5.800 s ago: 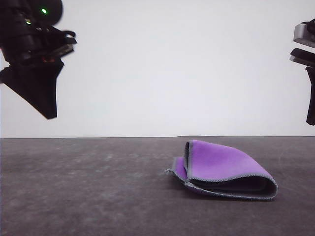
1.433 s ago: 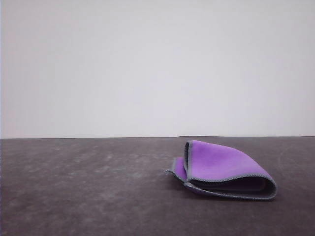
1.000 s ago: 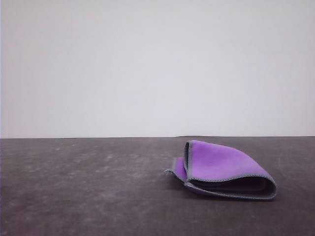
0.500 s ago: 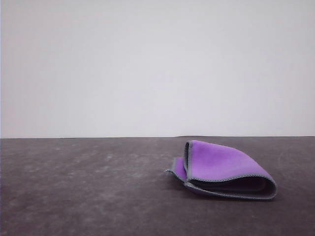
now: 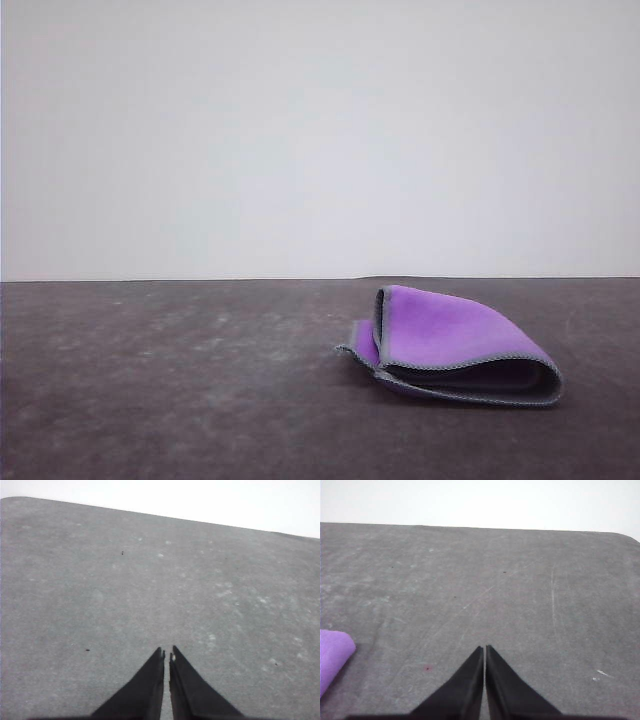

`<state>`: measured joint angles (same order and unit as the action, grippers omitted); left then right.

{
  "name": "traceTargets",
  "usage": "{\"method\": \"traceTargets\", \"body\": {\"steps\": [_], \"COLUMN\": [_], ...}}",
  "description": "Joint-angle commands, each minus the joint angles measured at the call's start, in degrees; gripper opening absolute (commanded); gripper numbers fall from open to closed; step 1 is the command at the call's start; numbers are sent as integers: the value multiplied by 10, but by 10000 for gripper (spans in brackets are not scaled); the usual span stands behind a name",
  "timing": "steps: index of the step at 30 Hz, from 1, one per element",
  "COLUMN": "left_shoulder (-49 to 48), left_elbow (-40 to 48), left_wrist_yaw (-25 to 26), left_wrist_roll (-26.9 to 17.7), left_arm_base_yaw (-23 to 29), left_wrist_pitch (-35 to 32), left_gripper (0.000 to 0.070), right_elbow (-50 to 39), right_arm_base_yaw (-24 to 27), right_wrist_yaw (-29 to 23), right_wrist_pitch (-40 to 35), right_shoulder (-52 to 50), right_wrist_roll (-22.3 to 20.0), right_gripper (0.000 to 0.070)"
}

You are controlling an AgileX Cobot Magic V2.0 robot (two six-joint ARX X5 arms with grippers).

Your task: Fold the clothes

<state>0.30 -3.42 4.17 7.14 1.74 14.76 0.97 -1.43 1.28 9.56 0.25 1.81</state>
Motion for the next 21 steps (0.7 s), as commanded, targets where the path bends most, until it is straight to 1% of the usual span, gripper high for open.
{"method": "traceTargets", "body": {"steps": [1,21], "left_shoulder": [0,0], "left_elbow": [5,5], "left_wrist_yaw": [-3,-3], "left_wrist_roll": [2,2], "left_arm_base_yaw": [1,1], "left_wrist_pitch": [20,20], "left_gripper": [4,4], "right_elbow": [-3,-3], "right_arm_base_yaw": [1,1], "right_wrist_yaw": [-2,-2], "right_wrist_pitch": [-8,-8], "right_shoulder": [0,0], "right_wrist_roll": [8,8], "right_gripper": [3,3]}}
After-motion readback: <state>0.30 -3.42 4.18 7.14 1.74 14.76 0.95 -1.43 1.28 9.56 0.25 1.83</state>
